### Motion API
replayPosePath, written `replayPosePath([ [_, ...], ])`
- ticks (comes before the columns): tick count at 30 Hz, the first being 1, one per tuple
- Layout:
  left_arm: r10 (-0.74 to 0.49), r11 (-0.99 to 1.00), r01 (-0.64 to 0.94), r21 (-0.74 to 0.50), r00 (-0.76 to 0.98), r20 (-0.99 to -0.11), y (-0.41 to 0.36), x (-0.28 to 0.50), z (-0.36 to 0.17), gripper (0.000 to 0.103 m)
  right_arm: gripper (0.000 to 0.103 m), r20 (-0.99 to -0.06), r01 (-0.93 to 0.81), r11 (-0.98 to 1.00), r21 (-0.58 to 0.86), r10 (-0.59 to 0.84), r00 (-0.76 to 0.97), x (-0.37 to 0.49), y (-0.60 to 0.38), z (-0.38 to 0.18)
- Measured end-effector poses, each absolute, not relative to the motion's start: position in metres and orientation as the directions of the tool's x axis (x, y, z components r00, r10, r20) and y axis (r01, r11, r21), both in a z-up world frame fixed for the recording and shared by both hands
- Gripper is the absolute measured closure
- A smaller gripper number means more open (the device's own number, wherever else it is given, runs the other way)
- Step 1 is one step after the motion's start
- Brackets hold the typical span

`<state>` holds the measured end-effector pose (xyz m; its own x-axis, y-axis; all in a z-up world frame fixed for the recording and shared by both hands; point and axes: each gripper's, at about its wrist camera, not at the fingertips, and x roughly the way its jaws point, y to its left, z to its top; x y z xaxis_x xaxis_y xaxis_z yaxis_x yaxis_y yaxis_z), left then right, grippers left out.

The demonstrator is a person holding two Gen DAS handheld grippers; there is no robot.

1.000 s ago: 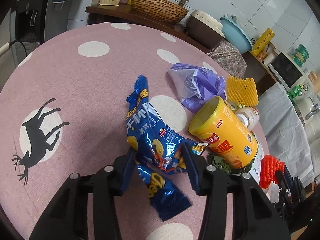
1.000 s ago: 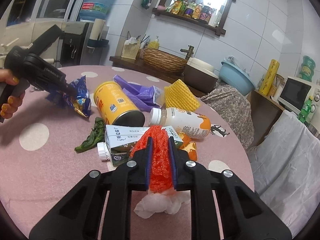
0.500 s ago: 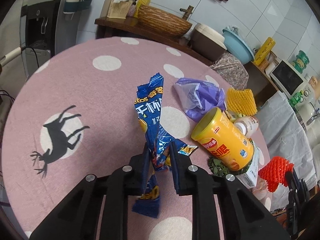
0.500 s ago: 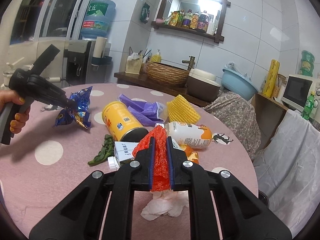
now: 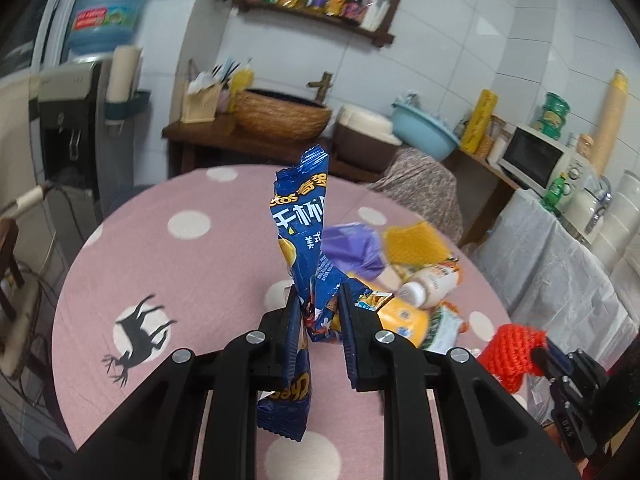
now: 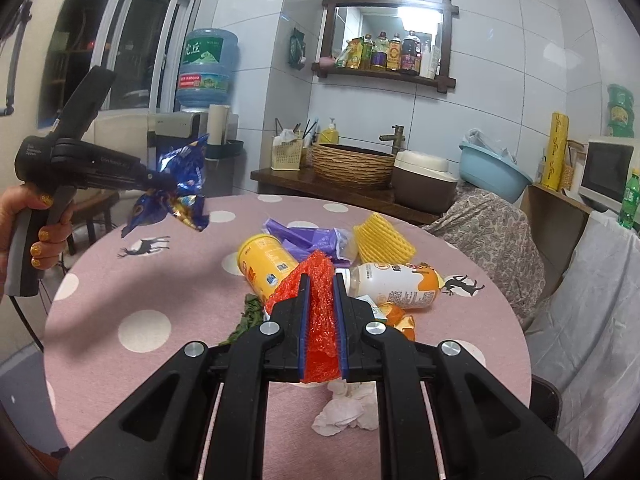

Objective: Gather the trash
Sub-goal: 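Carry the wrapper and mesh net to the black bin with both tools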

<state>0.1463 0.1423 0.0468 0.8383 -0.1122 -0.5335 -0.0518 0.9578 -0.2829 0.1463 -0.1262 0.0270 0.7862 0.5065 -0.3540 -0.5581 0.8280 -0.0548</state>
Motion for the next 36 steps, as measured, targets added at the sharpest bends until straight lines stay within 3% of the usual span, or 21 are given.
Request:
replayPosePath([
  [10, -0.213, 0.968, 0.119, -0.219, 0.853, -0.476, 0.070, 0.173, 0.079, 0.084, 0.091, -0.309, -0.560, 0.828, 0.015, 0.536, 0.785, 0.147, -0.147, 0.043],
  [21, -0.364, 0.930, 0.274, -0.244, 0.776, -0.515, -0.015, 0.232, 0.085, 0.084, 0.091, -0.291, -0.442, 0.895, 0.052, 0.437, 0.851, 0.172, -0.209, 0.053],
  [29, -0.449, 0.891, 0.395, -0.223, 0.696, -0.561, -0.103, 0.268, 0.079, 0.084, 0.091, -0.344, -0.244, 0.967, 0.070, 0.253, 0.904, 0.198, -0.294, 0.035],
  [36, -0.487, 0.859, 0.461, -0.223, 0.602, -0.633, -0.183, 0.303, 0.054, 0.084, 0.091, -0.451, -0.057, 0.989, 0.133, 0.111, 0.886, 0.225, -0.373, -0.015],
])
